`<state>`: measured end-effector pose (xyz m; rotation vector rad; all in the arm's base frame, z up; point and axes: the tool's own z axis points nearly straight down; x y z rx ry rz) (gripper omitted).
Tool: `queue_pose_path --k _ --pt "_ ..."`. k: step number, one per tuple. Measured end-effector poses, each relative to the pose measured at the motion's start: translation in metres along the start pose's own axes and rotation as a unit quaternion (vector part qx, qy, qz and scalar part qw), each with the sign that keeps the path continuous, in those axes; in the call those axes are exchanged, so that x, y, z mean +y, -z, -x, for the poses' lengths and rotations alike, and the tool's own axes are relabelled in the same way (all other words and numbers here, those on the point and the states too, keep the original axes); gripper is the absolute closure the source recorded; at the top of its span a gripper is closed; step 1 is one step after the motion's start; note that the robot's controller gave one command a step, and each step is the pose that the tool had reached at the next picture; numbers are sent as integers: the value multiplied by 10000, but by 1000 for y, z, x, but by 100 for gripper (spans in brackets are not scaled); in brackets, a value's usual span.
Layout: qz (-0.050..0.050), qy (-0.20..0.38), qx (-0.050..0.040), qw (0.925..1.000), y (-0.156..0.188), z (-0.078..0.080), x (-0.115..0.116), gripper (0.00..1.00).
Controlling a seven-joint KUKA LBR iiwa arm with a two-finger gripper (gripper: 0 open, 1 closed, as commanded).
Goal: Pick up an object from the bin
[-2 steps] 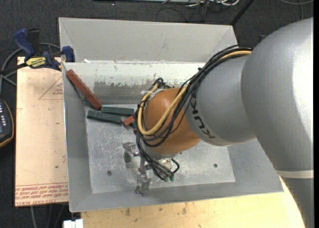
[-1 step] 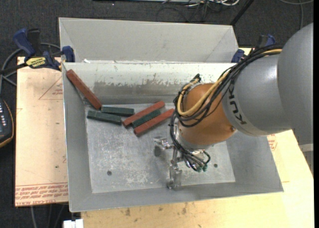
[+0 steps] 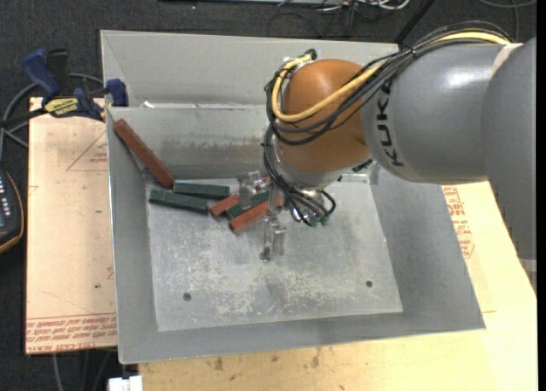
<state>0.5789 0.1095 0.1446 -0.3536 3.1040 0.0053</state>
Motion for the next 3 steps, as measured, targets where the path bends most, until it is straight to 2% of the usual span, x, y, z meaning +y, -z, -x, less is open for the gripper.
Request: queue_pose_path --k 1,2,3 --pt "-10 32 66 10000 -69 66 -35 0" --pt "1 39 66 10000 -65 65 -33 100" --pt "-3 -144 30 9999 72 47 -19 100"
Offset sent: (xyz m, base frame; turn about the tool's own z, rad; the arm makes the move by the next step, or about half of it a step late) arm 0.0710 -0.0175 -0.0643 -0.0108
